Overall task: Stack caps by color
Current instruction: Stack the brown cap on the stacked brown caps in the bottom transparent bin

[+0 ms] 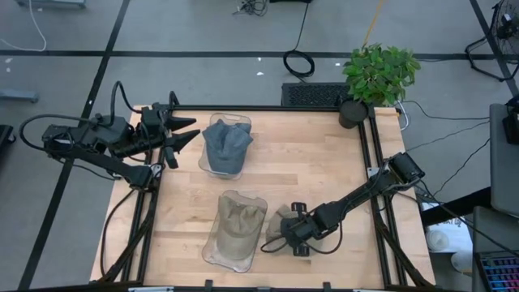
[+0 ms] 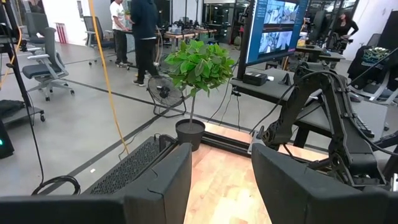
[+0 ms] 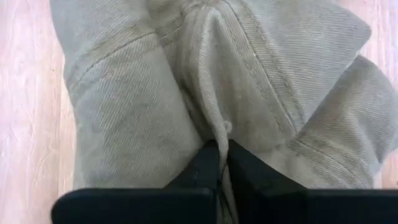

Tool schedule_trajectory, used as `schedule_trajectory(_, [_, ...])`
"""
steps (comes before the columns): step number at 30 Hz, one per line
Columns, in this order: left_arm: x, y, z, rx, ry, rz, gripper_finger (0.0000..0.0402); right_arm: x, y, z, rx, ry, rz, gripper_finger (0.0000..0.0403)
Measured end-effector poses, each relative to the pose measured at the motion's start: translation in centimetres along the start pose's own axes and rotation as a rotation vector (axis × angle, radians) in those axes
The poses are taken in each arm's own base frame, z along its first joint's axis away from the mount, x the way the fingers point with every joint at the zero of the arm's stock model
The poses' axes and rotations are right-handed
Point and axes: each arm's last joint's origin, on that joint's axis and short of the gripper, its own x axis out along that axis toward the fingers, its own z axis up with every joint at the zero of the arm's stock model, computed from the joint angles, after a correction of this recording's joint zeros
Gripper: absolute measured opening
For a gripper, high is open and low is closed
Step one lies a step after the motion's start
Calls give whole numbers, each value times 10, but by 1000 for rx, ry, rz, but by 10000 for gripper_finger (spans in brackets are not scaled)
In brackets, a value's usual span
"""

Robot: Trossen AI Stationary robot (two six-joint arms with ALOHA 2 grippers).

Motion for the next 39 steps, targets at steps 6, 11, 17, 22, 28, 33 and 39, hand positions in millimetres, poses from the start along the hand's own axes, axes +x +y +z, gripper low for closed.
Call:
schedule_trajectory(6, [0, 0, 0, 0, 0, 0, 175, -11, 2, 2, -21, -30, 10, 3])
schedule_trajectory(11, [0, 0, 0, 0, 0, 0, 175, -45, 6, 7, -31, -156, -13, 1])
schedule_trajectory(17, [0, 0, 0, 0, 0, 0, 175, -97, 13, 6, -59, -334, -24, 1])
schedule_trajectory(22, [0, 0, 0, 0, 0, -1, 175, -138, 20, -3, -83, -484, -55, 1])
schedule_trajectory(28, [0, 0, 0, 0, 0, -1, 175, -169, 30, -18, -105, -630, -136, 0])
schedule_trajectory(33, [0, 0, 0, 0, 0, 0, 175, -179, 35, -25, -123, -670, -153, 0])
schedule_trajectory(39, [0, 0, 0, 0, 0, 0, 175, -179, 32, -22, -136, -677, -187, 0])
